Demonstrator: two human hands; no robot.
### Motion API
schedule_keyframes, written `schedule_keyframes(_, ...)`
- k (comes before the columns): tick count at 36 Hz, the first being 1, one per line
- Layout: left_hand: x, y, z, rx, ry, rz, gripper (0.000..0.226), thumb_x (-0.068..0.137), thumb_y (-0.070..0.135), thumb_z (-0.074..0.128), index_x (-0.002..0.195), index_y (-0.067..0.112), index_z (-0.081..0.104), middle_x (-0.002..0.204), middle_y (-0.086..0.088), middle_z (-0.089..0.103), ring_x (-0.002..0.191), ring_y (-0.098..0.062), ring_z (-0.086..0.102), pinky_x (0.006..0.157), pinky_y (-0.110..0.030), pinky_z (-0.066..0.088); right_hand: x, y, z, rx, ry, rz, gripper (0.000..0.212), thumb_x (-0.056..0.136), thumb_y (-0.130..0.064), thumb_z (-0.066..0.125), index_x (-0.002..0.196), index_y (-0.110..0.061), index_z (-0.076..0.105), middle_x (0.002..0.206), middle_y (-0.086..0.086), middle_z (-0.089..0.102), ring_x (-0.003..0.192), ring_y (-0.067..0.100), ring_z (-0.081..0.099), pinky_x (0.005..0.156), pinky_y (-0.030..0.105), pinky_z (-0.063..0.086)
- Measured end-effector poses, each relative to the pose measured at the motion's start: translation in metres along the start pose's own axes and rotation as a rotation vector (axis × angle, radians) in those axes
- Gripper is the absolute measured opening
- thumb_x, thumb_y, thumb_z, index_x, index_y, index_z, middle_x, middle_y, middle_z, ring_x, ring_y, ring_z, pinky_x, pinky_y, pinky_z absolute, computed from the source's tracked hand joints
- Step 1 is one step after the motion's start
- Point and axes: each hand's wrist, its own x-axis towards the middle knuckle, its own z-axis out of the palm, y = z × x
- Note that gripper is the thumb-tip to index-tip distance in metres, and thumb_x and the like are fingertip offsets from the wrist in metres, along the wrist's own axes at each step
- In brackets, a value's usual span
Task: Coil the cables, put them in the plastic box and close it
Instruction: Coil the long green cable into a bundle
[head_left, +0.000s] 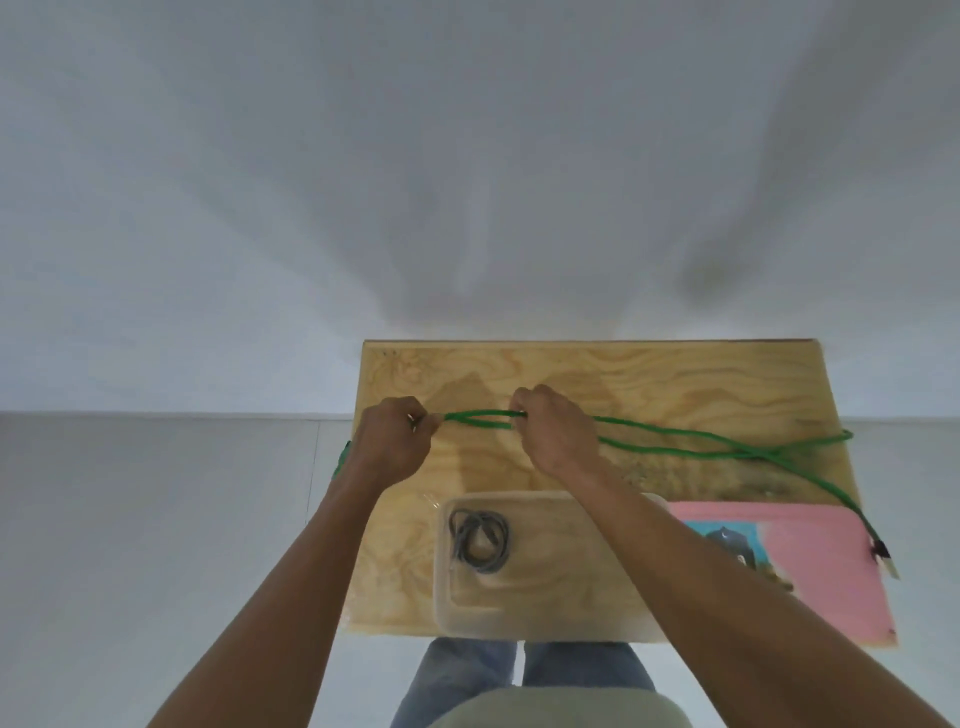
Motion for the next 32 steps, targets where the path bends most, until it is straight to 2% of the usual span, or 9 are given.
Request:
schedule_keyframes(5, -0.014, 0.005, -0.030, -0.036, 0.089, 0.057, 0.049, 0.095, 0.053, 0.058, 0.063, 0.015, 0.059, 0.064, -0.001, 0.057, 0.069, -0.025, 0.056, 0.065, -0.030, 0.041, -0.016, -0.024, -0.032, -0.029, 0.219, -0.084, 0.014, 0.100, -0.017, 0.048, 0.113, -0.020, 0.053, 0.107, 0.001, 0.060, 0.097, 0.028, 0.058, 0.062, 0.035, 0.044)
schedule_keyframes(9, -0.029, 0.001, -0.056, -0.160, 0.163, 0.059, 0.076, 0.087, 0.068, 0.057, 0.062, -0.003, 0.050, 0.068, -0.025, 0.061, 0.062, -0.032, 0.055, 0.061, -0.032, 0.041, -0.031, -0.044, -0.066, 0.009, 0.400, -0.159, 0.011, 0.101, -0.021, 0.046, 0.110, -0.020, 0.053, 0.105, -0.001, 0.058, 0.097, 0.024, 0.053, 0.059, 0.034, 0.041)
schedule_keyframes(11, -0.037, -0.002, -0.068, -0.241, 0.194, 0.069, 0.080, 0.085, 0.073, 0.056, 0.061, -0.003, 0.048, 0.059, -0.021, 0.058, 0.055, -0.025, 0.049, 0.059, -0.032, 0.038, -0.040, -0.056, -0.086, 0.039, 0.469, -0.184, 0.010, 0.101, -0.023, 0.046, 0.108, -0.021, 0.052, 0.103, -0.002, 0.057, 0.095, 0.022, 0.052, 0.060, 0.034, 0.042)
schedule_keyframes(14, -0.052, -0.004, -0.084, -0.337, 0.259, 0.078, 0.075, 0.091, 0.064, 0.055, 0.068, -0.007, 0.060, 0.040, 0.007, 0.046, 0.048, -0.017, 0.042, 0.055, -0.029, 0.034, -0.051, -0.072, -0.117, 0.067, 0.580, -0.212, 0.010, 0.101, -0.025, 0.047, 0.108, -0.021, 0.053, 0.101, -0.003, 0.056, 0.092, 0.020, 0.050, 0.061, 0.033, 0.040)
schedule_keyframes(16, -0.059, -0.009, -0.091, -0.382, 0.289, 0.113, 0.068, 0.093, 0.062, 0.052, 0.066, 0.001, 0.064, 0.043, 0.009, 0.050, 0.052, -0.018, 0.046, 0.058, -0.030, 0.038, -0.056, -0.079, -0.138, 0.106, 0.653, -0.228, 0.009, 0.100, -0.025, 0.049, 0.107, -0.020, 0.054, 0.100, -0.003, 0.057, 0.092, 0.020, 0.050, 0.063, 0.032, 0.038)
schedule_keyframes(18, -0.064, -0.011, -0.096, -0.444, 0.312, 0.158, 0.065, 0.095, 0.062, 0.048, 0.066, 0.007, 0.064, 0.055, -0.001, 0.055, 0.059, -0.023, 0.049, 0.065, -0.035, 0.044, -0.060, -0.085, -0.157, 0.166, 0.706, -0.248, 0.009, 0.099, -0.023, 0.051, 0.106, -0.019, 0.055, 0.100, -0.002, 0.058, 0.092, 0.021, 0.053, 0.067, 0.034, 0.040)
schedule_keyframes(21, -0.074, 0.009, -0.103, -0.608, 0.336, 0.217, 0.066, 0.098, 0.062, 0.044, 0.067, 0.006, 0.060, 0.059, -0.008, 0.046, 0.057, -0.021, 0.042, 0.063, -0.035, 0.041, -0.063, -0.093, -0.183, 0.297, 0.760, -0.282, 0.008, 0.097, -0.020, 0.055, 0.103, -0.015, 0.057, 0.098, 0.001, 0.063, 0.087, 0.022, 0.059, 0.074, 0.037, 0.048)
schedule_keyframes(28, -0.104, 0.112, -0.130, -1.169, 0.289, 0.265, 0.053, 0.103, 0.051, 0.044, 0.064, 0.015, 0.049, 0.047, 0.003, 0.031, 0.043, -0.014, 0.024, 0.043, -0.024, 0.023, -0.068, -0.108, -0.228, 0.632, 0.779, -0.272, 0.009, 0.097, -0.021, 0.060, 0.103, -0.015, 0.060, 0.088, -0.009, 0.062, 0.070, 0.014, 0.066, 0.065, 0.017, 0.050)
schedule_keyframes(32, -0.116, 0.154, -0.145, -1.477, 0.223, 0.235, 0.050, 0.103, 0.048, 0.046, 0.064, 0.016, 0.049, 0.055, 0.003, 0.031, 0.043, -0.011, 0.020, 0.040, -0.025, 0.017, -0.069, -0.103, -0.243, 0.626, 0.681, -0.291, 0.027, 0.097, -0.020, 0.059, 0.124, -0.018, 0.059, 0.115, -0.005, 0.064, 0.087, 0.012, 0.069, 0.073, 0.007, 0.051)
